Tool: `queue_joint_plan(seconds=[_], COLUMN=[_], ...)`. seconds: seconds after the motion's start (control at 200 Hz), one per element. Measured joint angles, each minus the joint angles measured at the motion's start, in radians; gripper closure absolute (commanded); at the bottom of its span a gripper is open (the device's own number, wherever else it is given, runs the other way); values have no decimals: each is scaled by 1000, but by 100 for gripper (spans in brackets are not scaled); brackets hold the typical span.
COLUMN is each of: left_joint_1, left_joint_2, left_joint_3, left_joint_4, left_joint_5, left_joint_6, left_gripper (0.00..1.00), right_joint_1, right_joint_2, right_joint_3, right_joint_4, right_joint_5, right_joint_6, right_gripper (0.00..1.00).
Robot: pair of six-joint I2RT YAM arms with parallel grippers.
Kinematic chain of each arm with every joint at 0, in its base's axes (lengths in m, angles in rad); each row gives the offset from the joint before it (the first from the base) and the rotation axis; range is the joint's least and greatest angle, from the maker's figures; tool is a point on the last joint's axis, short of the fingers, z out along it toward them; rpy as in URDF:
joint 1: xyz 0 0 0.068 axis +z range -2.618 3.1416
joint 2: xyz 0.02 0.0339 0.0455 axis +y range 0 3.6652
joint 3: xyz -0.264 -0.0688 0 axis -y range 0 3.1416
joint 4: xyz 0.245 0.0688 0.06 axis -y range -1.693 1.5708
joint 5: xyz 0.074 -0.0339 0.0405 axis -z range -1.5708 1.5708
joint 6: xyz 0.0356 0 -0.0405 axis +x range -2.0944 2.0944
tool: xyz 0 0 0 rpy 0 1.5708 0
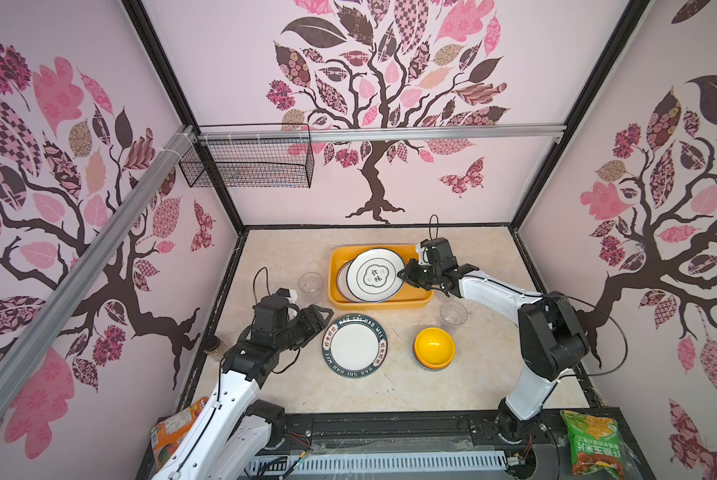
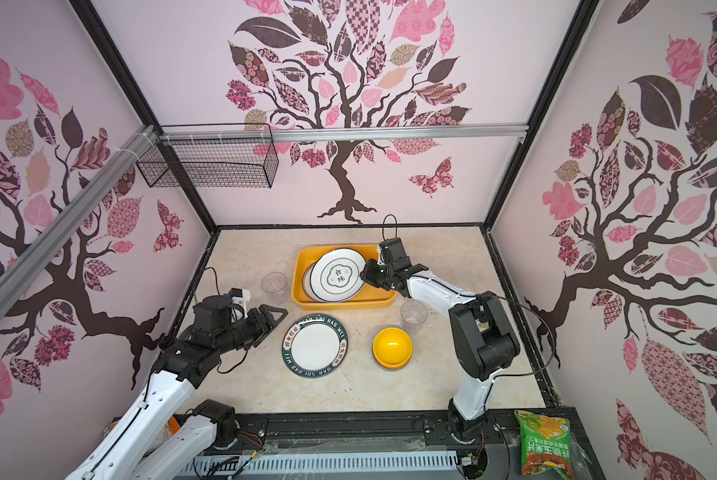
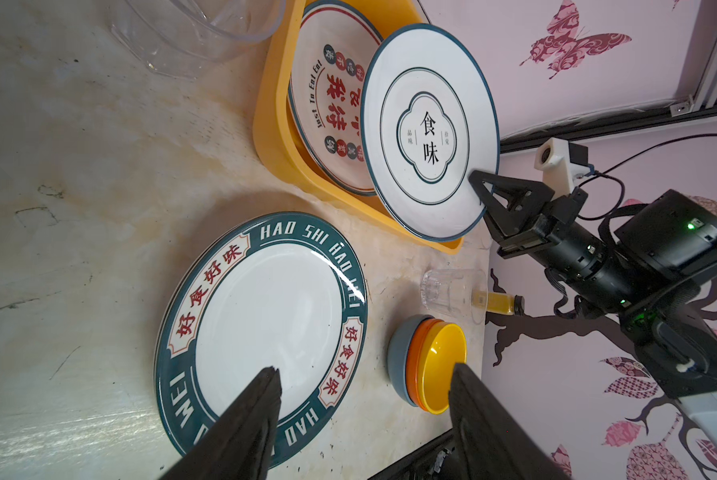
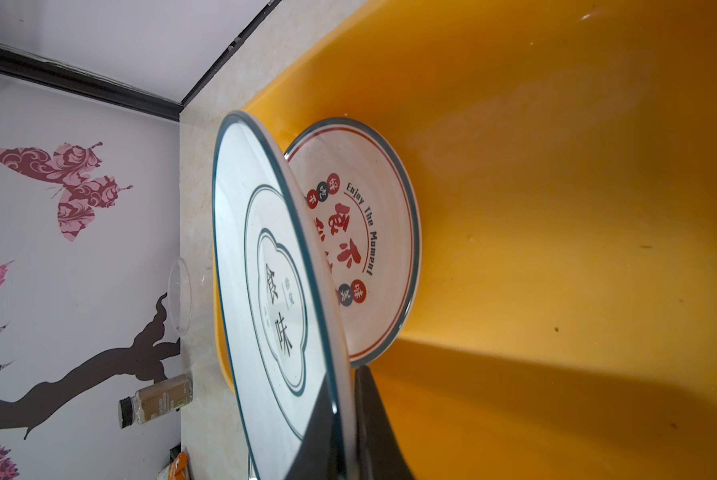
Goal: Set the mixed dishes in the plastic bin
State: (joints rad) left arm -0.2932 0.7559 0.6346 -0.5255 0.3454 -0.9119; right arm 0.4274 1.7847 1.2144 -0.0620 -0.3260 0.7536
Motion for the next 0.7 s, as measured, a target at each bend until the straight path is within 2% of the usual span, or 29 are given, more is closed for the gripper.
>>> queue_joint_plan(seconds=[0.265, 0.7], left_joint_1=[0, 4], left_joint_2=[-1, 1], left_joint_3=[-14, -30], left_joint_4=[0, 1], left_joint_5=[0, 0], left_joint_6=[-2, -5], left_gripper=[33, 33], right_joint_1=[0, 0], right_joint_2=[115, 217], right_joint_3=[62, 124], right_joint_4=[11, 45], right_joint_5=[0, 0], right_joint_6=[18, 41], right_gripper=[100, 100])
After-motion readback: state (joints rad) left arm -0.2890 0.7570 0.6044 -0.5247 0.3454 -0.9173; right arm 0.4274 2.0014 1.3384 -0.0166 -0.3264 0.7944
